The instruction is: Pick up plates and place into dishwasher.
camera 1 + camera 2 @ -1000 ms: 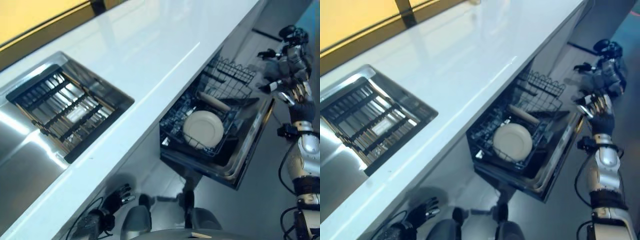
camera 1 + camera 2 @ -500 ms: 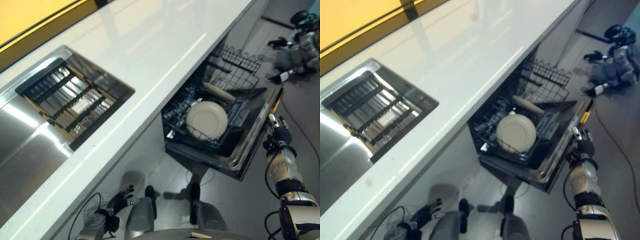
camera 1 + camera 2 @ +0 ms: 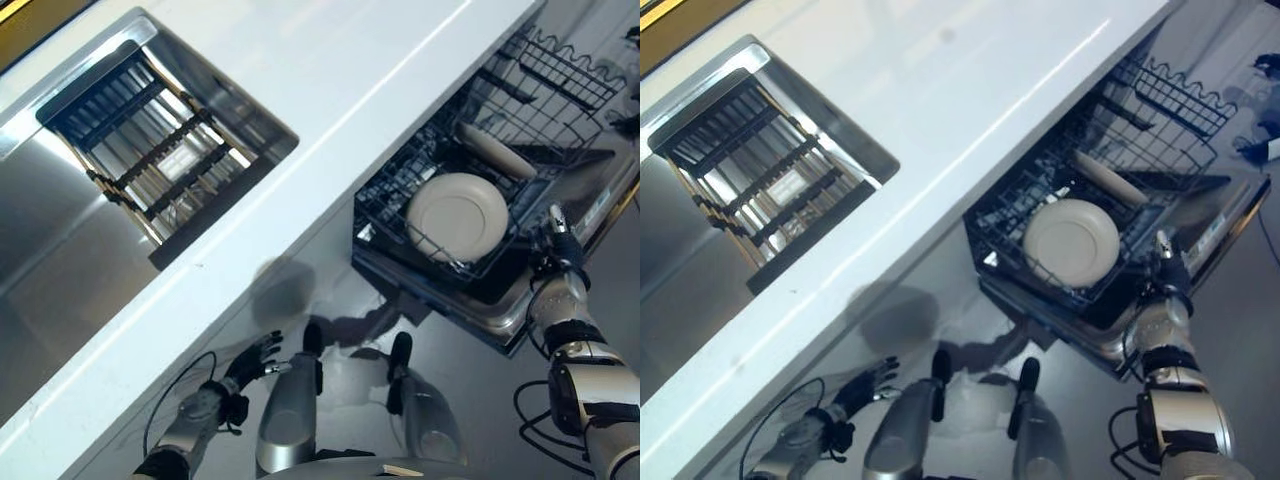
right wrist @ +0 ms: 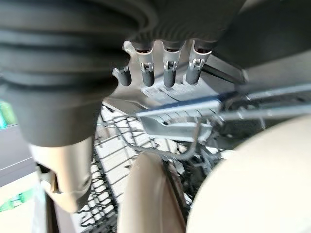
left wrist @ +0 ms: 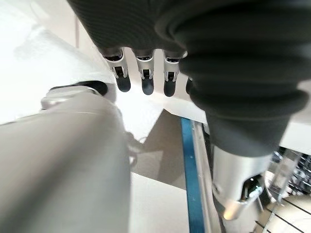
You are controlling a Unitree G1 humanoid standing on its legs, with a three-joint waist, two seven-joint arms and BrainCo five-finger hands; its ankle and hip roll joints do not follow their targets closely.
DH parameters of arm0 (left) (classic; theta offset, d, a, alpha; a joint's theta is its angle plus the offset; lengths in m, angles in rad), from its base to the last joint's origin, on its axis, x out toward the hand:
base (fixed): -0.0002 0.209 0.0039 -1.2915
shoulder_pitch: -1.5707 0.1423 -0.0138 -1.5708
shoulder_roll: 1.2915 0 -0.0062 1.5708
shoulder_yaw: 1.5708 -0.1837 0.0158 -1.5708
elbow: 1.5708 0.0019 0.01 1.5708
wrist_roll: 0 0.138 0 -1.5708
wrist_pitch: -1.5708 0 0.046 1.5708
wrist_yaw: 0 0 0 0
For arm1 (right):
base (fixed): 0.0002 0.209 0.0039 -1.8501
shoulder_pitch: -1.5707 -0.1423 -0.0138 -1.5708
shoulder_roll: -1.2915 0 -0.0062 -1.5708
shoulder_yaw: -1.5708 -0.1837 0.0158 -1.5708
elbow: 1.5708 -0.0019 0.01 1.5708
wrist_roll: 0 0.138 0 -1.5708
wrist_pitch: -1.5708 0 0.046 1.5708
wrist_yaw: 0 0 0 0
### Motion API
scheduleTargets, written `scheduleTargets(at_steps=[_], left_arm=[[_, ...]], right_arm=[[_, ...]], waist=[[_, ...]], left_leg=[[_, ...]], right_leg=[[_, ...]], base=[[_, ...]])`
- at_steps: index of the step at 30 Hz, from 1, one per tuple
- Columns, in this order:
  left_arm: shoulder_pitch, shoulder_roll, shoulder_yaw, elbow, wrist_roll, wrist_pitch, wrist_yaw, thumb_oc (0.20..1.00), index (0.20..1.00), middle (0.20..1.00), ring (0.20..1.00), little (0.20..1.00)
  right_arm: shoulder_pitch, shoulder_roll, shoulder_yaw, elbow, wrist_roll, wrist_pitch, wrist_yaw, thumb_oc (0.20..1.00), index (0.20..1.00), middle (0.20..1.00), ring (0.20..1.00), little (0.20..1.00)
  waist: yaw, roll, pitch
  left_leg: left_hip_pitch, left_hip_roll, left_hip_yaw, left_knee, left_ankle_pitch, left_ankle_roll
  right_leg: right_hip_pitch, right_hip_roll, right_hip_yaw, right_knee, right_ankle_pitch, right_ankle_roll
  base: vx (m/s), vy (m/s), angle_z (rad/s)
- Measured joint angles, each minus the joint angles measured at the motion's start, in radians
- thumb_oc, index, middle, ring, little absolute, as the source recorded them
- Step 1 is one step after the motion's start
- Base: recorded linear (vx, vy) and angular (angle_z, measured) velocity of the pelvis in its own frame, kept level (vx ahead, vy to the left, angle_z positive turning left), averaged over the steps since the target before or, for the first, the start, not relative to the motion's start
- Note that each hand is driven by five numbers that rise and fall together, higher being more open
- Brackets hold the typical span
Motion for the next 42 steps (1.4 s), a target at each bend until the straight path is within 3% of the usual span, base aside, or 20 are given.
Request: scheduleTargets(at_steps=[10,22,26,32,42], left_arm=[[-0.013,0.023,-0.046,-0.044,-0.051,0.001,0.040,1.000,1.000,1.000,1.000,1.000],[-0.030,0.029,-0.071,-0.076,-0.087,0.004,0.066,1.000,1.000,1.000,1.000,1.000],[-0.030,0.030,-0.092,-0.095,-0.088,0.006,0.066,1.000,1.000,1.000,1.000,1.000],[-0.029,0.028,-0.099,-0.094,-0.088,-0.003,0.068,1.000,1.000,1.000,1.000,1.000],[-0.024,0.029,-0.094,-0.104,-0.088,-0.006,0.067,1.000,1.000,1.000,1.000,1.000]], right_arm=[[-0.059,0.023,-0.018,0.106,0.186,0.009,-0.004,1.000,1.000,1.000,1.000,1.000],[-0.094,0.024,-0.018,0.134,0.273,0.013,0.101,1.000,1.000,1.000,1.000,1.000],[-0.099,0.025,-0.010,0.134,0.193,0.013,0.094,1.000,1.000,1.000,1.000,1.000],[-0.134,0.022,0.086,0.130,-0.038,0.011,-0.010,1.000,1.000,1.000,1.000,1.000],[-0.169,0.028,0.140,0.130,-0.061,0.031,-0.010,1.000,1.000,1.000,1.000,1.000]], waist=[[0.017,0.012,0.009],[0.011,0.031,0.020],[0.011,0.033,0.021],[0.011,0.033,0.021],[0.020,0.051,0.028]], left_leg=[[-0.014,-0.008,-0.004,-0.006,-0.003,0.007],[-0.020,-0.014,-0.001,-0.014,0.008,0.004],[-0.017,-0.014,0.000,-0.019,0.009,0.004],[-0.013,-0.014,0.002,-0.021,0.009,0.004],[0.026,-0.018,-0.003,-0.066,0.037,0.001]], right_leg=[[-0.016,-0.009,-0.002,0.010,-0.007,0.006],[-0.036,-0.013,0.001,0.016,-0.006,0.005],[-0.036,-0.014,0.003,0.016,-0.006,0.005],[-0.035,-0.014,0.005,0.020,-0.005,0.004],[-0.011,-0.017,-0.003,0.020,-0.007,0.002]], base=[[0.00,0.002,0.00],[-0.01,0.005,-0.01],[0.00,0.000,0.00],[0.01,0.009,-0.01],[0.01,0.012,0.03]])
